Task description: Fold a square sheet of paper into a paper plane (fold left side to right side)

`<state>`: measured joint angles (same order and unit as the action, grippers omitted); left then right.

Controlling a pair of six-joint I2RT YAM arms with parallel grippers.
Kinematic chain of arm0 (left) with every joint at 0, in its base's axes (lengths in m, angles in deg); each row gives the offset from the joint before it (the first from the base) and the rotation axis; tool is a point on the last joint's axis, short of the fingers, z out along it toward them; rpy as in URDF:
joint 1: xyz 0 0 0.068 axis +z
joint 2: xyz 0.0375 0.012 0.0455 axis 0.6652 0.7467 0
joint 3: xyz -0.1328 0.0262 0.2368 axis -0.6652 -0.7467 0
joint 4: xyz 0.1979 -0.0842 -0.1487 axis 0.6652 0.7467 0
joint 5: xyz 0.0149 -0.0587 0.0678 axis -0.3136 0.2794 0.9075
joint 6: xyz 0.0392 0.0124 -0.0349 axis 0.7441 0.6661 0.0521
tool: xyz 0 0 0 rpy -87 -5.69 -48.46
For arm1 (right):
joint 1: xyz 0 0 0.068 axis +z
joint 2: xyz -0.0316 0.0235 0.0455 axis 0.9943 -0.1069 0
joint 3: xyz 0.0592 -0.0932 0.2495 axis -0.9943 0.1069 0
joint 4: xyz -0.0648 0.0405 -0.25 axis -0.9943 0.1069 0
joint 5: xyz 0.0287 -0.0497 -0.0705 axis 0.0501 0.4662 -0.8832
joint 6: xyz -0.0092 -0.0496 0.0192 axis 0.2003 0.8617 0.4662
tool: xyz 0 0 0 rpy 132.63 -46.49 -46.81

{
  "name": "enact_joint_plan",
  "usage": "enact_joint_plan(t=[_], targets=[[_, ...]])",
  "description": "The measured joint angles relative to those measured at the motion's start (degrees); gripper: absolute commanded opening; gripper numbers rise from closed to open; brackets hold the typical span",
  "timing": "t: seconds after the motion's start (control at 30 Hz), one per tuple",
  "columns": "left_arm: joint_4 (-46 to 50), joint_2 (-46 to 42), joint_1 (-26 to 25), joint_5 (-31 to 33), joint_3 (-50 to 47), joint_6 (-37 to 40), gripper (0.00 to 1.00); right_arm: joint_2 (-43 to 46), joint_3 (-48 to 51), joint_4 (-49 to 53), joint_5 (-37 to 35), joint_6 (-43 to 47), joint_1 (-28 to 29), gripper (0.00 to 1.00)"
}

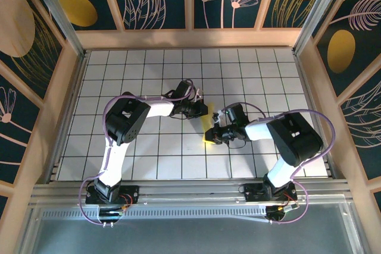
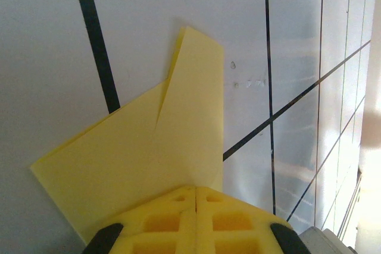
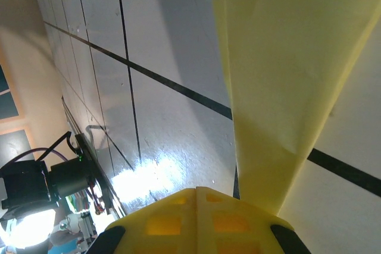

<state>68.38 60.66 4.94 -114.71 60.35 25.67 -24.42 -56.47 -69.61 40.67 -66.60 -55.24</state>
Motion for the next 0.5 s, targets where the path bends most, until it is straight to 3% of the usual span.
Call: enact_joint_plan(t=[0.5], targets=[[0.02,0.00,0.00,0.00,0.00,0.17,0.00,-1.01,-0.35,-0.28,0.00,0.02,0.44,0.00]])
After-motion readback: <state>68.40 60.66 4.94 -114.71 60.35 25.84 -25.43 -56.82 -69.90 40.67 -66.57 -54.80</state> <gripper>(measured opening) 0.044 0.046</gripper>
